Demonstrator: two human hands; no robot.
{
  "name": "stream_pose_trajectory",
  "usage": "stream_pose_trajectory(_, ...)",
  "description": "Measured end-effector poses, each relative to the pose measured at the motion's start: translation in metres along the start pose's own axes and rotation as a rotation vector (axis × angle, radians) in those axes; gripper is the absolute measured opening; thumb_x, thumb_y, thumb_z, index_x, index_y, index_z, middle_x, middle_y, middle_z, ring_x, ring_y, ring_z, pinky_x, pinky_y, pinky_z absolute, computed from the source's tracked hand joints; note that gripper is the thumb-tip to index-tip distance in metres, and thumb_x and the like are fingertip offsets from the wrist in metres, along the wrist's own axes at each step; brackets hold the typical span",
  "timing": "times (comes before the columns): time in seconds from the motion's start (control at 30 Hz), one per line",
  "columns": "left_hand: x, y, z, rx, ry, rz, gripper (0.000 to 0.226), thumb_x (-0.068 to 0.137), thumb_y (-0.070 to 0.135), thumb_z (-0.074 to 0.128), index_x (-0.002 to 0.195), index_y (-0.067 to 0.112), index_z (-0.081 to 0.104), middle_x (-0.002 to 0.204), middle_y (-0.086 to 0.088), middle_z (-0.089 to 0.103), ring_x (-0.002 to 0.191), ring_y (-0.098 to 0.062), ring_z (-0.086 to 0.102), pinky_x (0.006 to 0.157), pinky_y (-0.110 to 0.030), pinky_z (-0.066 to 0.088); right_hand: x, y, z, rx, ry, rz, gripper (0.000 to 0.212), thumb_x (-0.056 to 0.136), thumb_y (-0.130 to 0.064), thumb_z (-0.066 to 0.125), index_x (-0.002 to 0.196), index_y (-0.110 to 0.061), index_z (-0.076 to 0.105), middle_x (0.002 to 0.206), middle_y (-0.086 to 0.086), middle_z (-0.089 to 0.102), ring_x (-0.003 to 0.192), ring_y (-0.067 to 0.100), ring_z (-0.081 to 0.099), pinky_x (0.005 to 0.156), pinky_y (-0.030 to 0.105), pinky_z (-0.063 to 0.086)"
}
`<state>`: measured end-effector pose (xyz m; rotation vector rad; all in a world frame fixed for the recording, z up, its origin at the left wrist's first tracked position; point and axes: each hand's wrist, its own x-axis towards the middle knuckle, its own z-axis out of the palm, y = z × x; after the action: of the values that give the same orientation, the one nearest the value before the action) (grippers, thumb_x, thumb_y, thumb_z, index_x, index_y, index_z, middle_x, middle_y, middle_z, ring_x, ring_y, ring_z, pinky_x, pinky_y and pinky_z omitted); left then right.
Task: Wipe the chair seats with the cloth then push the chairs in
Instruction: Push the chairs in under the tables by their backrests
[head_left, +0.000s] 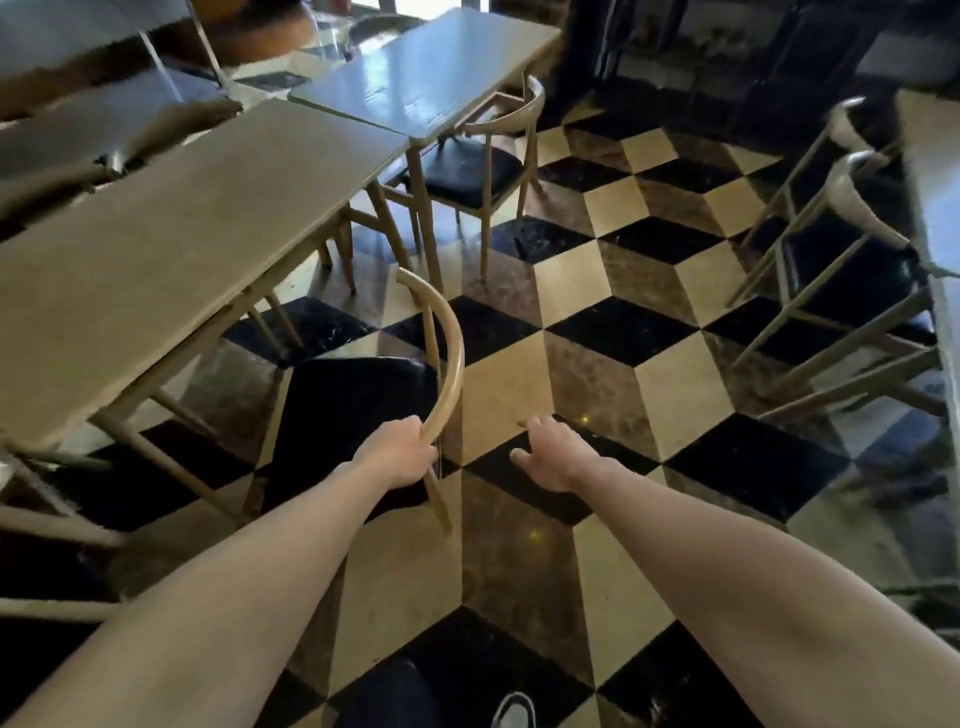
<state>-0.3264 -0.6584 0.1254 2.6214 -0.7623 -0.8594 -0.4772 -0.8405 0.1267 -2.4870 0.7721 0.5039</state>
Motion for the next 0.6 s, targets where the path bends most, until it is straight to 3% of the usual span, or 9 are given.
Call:
stream_pose_trajectory(0.1, 0.034, -0.001, -0.004, -0.015, 0.018, -0.070, 0.021, 0.095, 0.036, 0.064, 0.110, 0.024, 0.058, 0.088, 0.007, 0.062, 0.070, -0.008, 0.061, 0.050, -0.024, 0.044, 0.048, -0.003, -0.020, -0.016, -0.024, -0.045, 0.051, 0.100, -0.044, 0.059, 0.144, -0.019, 0.050, 0.139, 0.007, 0.056, 0.123, 0.025, 0.059, 0.099, 0.042, 0.054)
stream_pose_trajectory(0.17, 0.065, -0.010, -0.013, 0.012, 0.018, -0.091, 0.040, 0.095, 0.034, 0.065, 0.131, 0.020, 0.056, 0.102, 0.005, 0.062, 0.080, -0.009, 0.059, 0.059, -0.025, 0.046, 0.084, -0.010, -0.032, -0.032, -0.040, -0.078, 0.050, 0.099, -0.043, 0.060, 0.142, -0.019, 0.052, 0.139, 0.007, 0.056, 0.124, 0.025, 0.059, 0.099, 0.042, 0.054)
stream_pose_trajectory(0.23, 0.097, -0.022, -0.025, 0.007, 0.028, -0.133, 0.046, 0.096, 0.032, 0.063, 0.138, 0.017, 0.052, 0.119, -0.003, 0.064, 0.097, -0.018, 0.062, 0.074, -0.031, 0.051, 0.118, -0.020, -0.042, -0.048, -0.044, -0.107, 0.051, 0.099, -0.043, 0.060, 0.143, -0.019, 0.051, 0.142, 0.008, 0.055, 0.127, 0.025, 0.057, 0.101, 0.042, 0.053)
stream_pose_trajectory(0.3, 0.131, -0.034, -0.038, -0.021, 0.032, -0.198, 0.046, 0.096, 0.034, 0.062, 0.138, 0.017, 0.052, 0.125, -0.006, 0.062, 0.106, -0.023, 0.062, 0.079, -0.034, 0.050, 0.151, -0.030, -0.052, -0.052, -0.060, -0.121, 0.053, 0.099, -0.042, 0.060, 0.146, -0.021, 0.049, 0.144, 0.008, 0.053, 0.129, 0.026, 0.055, 0.101, 0.042, 0.052)
stream_pose_trajectory(0.5, 0.185, -0.070, -0.054, -0.138, 0.015, -0.334, 0.037, 0.097, 0.035, 0.059, 0.129, 0.017, 0.055, 0.114, -0.004, 0.061, 0.095, -0.021, 0.060, 0.074, -0.034, 0.047, 0.242, -0.067, -0.092, -0.156, -0.137, -0.198, 0.040, 0.100, -0.035, 0.062, 0.137, -0.019, 0.056, 0.136, 0.009, 0.056, 0.122, 0.025, 0.058, 0.091, 0.034, 0.049)
stream_pose_trajectory(0.6, 0.187, -0.083, -0.046, -0.178, -0.016, -0.383, 0.025, 0.096, 0.033, 0.057, 0.115, 0.017, 0.058, 0.110, -0.005, 0.063, 0.091, -0.023, 0.061, 0.075, -0.037, 0.049, 0.275, -0.084, -0.104, -0.186, -0.198, -0.240, 0.032, 0.102, -0.030, 0.058, 0.132, -0.018, 0.060, 0.132, 0.009, 0.058, 0.122, 0.026, 0.058, 0.098, 0.038, 0.052)
